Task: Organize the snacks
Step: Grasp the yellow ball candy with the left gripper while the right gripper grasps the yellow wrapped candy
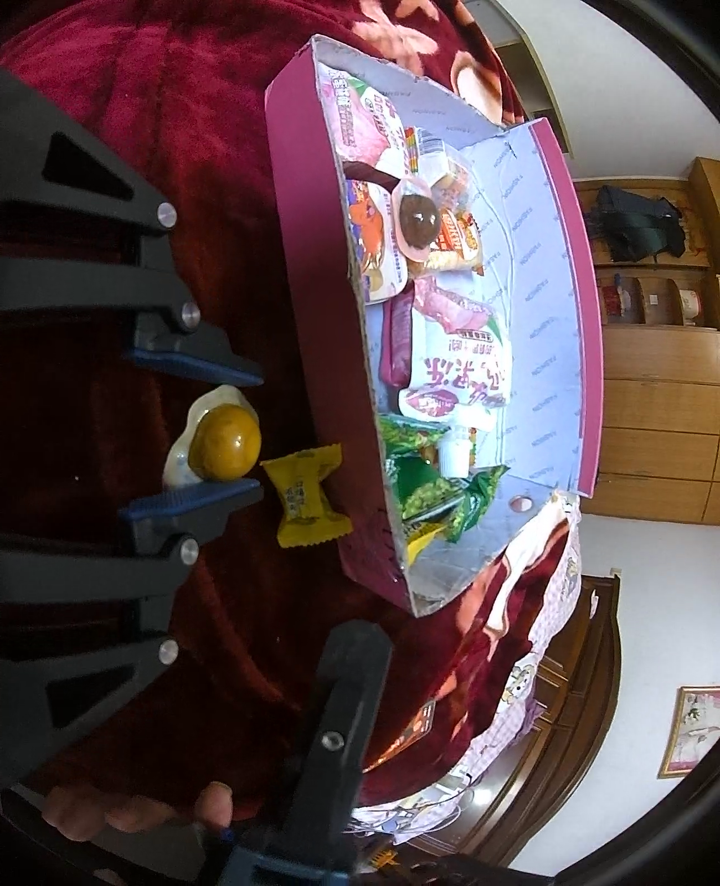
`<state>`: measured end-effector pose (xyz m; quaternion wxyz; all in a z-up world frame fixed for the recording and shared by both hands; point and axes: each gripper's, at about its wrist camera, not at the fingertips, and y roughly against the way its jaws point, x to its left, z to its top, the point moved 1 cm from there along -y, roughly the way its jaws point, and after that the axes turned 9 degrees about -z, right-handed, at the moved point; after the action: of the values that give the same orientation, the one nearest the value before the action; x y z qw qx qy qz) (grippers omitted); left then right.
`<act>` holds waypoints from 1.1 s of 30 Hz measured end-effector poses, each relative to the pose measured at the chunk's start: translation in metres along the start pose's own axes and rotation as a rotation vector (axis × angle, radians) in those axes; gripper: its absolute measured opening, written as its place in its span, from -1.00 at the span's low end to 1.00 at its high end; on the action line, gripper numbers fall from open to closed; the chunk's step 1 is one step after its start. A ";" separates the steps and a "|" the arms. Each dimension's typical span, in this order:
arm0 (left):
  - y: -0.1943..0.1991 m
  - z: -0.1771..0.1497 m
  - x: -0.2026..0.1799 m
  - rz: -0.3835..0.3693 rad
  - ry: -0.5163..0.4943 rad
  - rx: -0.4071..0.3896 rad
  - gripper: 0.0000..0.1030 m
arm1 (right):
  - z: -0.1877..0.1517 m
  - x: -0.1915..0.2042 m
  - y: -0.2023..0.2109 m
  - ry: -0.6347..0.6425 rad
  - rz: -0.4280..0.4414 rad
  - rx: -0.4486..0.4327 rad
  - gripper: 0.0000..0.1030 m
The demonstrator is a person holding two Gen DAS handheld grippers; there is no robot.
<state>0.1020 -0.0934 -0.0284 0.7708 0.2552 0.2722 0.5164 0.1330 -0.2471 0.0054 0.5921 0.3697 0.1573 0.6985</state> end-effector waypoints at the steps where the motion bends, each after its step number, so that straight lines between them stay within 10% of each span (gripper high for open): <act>1: 0.002 0.000 0.001 -0.001 0.007 -0.003 -0.30 | 0.000 0.000 0.000 0.000 0.000 0.001 0.74; 33: 0.041 -0.013 0.073 0.058 0.152 -0.098 -0.30 | -0.018 0.063 -0.047 0.171 -0.079 0.048 0.46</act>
<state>0.0894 -0.0097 -0.0221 0.7442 0.1851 0.2970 0.5689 0.1524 -0.1721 -0.0174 0.5945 0.3166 0.2383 0.6997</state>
